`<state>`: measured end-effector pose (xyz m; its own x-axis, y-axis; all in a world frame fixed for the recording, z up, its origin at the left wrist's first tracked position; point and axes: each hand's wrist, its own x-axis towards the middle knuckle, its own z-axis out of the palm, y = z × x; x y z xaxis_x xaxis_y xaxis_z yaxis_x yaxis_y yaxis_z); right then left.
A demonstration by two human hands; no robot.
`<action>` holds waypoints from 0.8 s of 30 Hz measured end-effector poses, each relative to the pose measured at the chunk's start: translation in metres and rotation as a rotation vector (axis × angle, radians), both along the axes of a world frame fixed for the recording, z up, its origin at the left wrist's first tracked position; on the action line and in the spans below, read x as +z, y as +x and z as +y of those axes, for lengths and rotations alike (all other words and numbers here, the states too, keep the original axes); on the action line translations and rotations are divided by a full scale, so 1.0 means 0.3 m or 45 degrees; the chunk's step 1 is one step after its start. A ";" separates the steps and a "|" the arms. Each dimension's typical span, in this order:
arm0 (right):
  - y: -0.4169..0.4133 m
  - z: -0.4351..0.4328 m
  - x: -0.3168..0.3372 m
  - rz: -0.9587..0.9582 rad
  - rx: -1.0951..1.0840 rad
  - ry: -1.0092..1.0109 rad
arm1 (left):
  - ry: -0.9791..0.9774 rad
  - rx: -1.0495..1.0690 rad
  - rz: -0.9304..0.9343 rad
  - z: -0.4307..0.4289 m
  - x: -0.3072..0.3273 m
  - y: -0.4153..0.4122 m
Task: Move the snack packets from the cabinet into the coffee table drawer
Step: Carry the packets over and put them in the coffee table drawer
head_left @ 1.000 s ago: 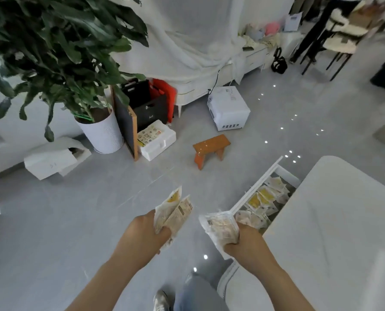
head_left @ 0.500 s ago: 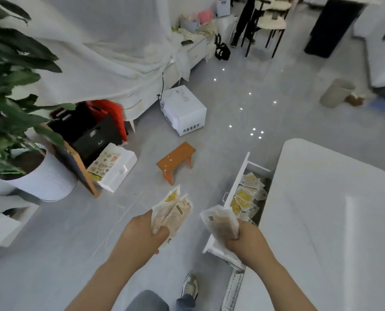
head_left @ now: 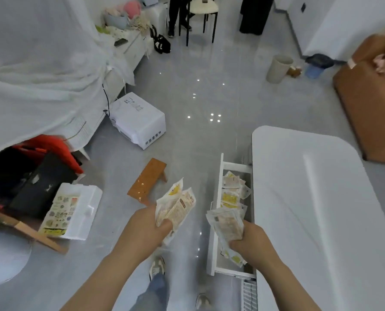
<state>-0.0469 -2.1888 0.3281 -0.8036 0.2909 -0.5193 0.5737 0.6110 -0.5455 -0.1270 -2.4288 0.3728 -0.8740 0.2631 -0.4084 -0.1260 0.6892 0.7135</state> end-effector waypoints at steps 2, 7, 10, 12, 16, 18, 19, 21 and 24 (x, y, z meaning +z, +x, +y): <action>-0.057 -0.023 -0.002 -0.011 -0.052 0.008 | 0.031 -0.095 0.020 0.001 0.008 -0.101; -0.155 -0.043 -0.005 0.008 -0.272 -0.003 | 0.037 -0.320 -0.019 0.055 0.006 -0.309; -0.173 -0.016 -0.018 -0.024 -0.408 0.005 | 0.009 -0.432 -0.066 0.121 -0.014 -0.410; -0.182 0.021 -0.035 -0.049 -0.482 0.028 | -0.027 -0.513 -0.084 0.179 -0.032 -0.475; -0.238 0.116 -0.085 -0.098 -0.610 0.055 | -0.124 -0.656 -0.098 0.316 -0.086 -0.604; -0.282 0.171 -0.115 -0.110 -0.659 0.047 | -0.141 -0.710 -0.090 0.392 -0.112 -0.669; -0.305 0.201 -0.126 -0.116 -0.677 0.045 | -0.142 -0.741 -0.093 0.432 -0.127 -0.701; -0.354 0.262 -0.138 -0.139 -0.703 0.056 | -0.198 -0.786 -0.086 0.516 -0.139 -0.765; -0.417 0.351 -0.159 -0.146 -0.745 0.049 | -0.227 -0.857 -0.100 0.640 -0.165 -0.856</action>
